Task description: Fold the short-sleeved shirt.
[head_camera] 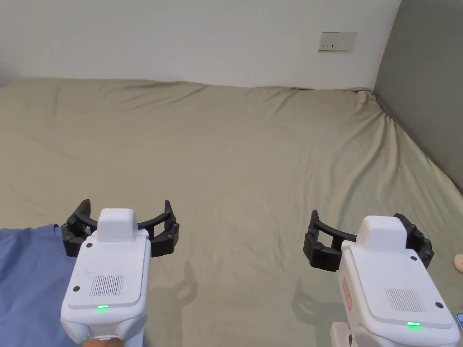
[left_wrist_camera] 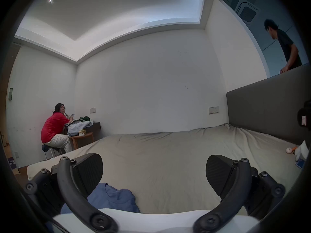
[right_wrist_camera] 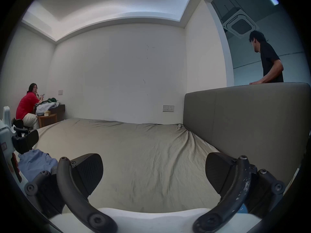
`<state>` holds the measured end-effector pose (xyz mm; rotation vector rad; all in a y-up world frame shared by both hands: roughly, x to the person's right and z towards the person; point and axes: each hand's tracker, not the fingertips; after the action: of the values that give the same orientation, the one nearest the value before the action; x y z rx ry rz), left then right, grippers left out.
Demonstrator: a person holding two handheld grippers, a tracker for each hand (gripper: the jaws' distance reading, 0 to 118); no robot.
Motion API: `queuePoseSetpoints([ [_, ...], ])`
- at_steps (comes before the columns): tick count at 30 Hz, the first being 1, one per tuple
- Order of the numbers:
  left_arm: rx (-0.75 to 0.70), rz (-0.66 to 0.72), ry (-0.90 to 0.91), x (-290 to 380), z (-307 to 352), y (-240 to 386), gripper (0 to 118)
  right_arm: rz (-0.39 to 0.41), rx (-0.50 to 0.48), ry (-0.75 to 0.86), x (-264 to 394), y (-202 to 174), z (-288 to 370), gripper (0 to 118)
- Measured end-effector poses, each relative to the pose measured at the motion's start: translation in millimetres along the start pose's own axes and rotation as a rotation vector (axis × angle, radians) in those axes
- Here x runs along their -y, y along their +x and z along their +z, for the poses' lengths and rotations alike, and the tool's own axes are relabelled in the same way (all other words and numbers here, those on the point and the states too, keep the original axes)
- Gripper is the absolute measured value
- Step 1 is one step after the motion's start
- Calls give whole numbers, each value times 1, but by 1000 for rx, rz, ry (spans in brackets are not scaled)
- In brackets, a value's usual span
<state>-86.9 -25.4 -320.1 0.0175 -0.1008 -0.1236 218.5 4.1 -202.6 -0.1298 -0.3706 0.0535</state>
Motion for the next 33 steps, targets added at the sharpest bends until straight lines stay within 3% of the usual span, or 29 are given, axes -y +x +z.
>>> queuePoseSetpoints([
  [7,40,60,-41,1,0,-5,118,-6,-1,-8,0,-4,2,118],
  [33,68,44,-23,-2,1,-2,118,-17,-11,-11,-4,0,3,118],
])
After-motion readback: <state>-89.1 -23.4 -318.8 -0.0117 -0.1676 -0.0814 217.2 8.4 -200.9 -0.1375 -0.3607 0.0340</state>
